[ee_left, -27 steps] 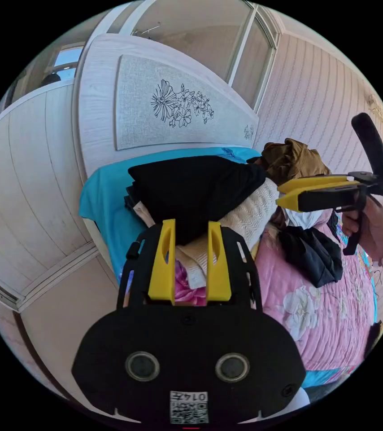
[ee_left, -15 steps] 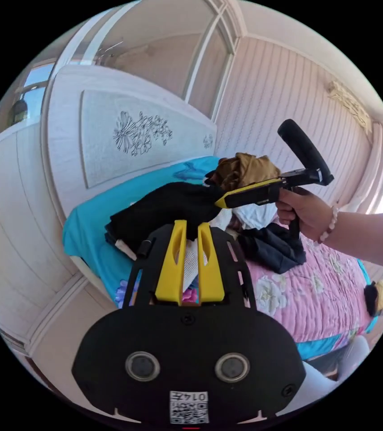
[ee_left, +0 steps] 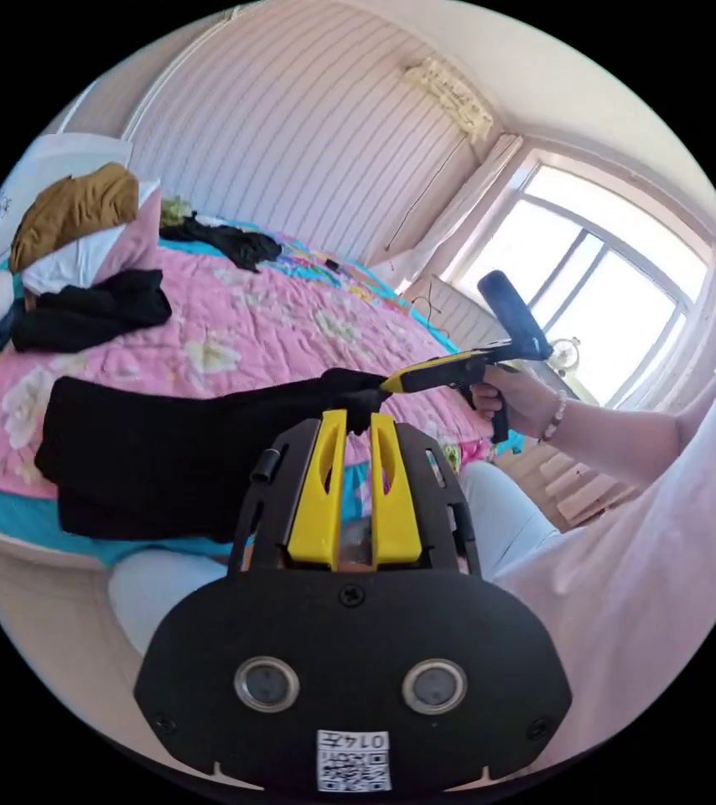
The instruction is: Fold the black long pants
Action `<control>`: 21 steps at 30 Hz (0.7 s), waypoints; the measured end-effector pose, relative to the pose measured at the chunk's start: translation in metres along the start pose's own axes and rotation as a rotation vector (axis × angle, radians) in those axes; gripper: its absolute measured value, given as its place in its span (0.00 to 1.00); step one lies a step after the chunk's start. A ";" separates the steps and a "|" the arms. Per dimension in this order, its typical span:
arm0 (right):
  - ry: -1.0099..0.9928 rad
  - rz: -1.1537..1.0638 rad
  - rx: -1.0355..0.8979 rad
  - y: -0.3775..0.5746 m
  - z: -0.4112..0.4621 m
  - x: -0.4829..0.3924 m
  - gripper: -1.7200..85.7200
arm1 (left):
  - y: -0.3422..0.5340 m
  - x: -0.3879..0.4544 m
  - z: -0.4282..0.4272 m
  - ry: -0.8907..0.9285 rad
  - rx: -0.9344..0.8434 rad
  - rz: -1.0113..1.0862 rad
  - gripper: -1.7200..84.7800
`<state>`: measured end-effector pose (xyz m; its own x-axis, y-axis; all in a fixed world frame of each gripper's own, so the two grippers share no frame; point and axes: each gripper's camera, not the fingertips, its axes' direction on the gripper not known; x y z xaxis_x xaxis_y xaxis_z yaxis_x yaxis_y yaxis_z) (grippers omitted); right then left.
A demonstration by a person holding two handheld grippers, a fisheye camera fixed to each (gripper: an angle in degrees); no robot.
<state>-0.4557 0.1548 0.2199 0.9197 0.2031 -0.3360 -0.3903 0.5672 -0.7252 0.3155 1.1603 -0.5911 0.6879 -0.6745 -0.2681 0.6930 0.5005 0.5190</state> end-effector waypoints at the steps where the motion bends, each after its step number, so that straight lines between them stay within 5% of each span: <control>1: 0.051 0.059 -0.044 0.024 0.004 0.015 0.03 | 0.005 0.001 0.004 -0.007 -0.013 -0.018 0.02; 4: 0.096 0.074 -0.088 0.057 0.004 0.024 0.03 | 0.018 -0.001 -0.006 -0.044 0.009 -0.083 0.01; 8: 0.073 -0.048 -0.099 0.059 0.014 0.015 0.05 | 0.020 -0.026 -0.037 -0.323 0.045 -0.168 0.03; 15: 0.146 -0.131 -0.076 0.030 0.044 0.003 0.14 | 0.007 -0.122 -0.023 -0.631 -0.025 -0.385 0.16; 21: 0.146 -0.063 -0.217 0.035 0.070 0.032 0.12 | -0.013 -0.150 0.011 -0.469 -0.128 -0.473 0.08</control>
<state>-0.4373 0.2369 0.2259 0.9327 0.0464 -0.3578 -0.3469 0.3874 -0.8541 0.2014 1.2494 -0.5489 0.1579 -0.9863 -0.0474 0.9365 0.1343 0.3239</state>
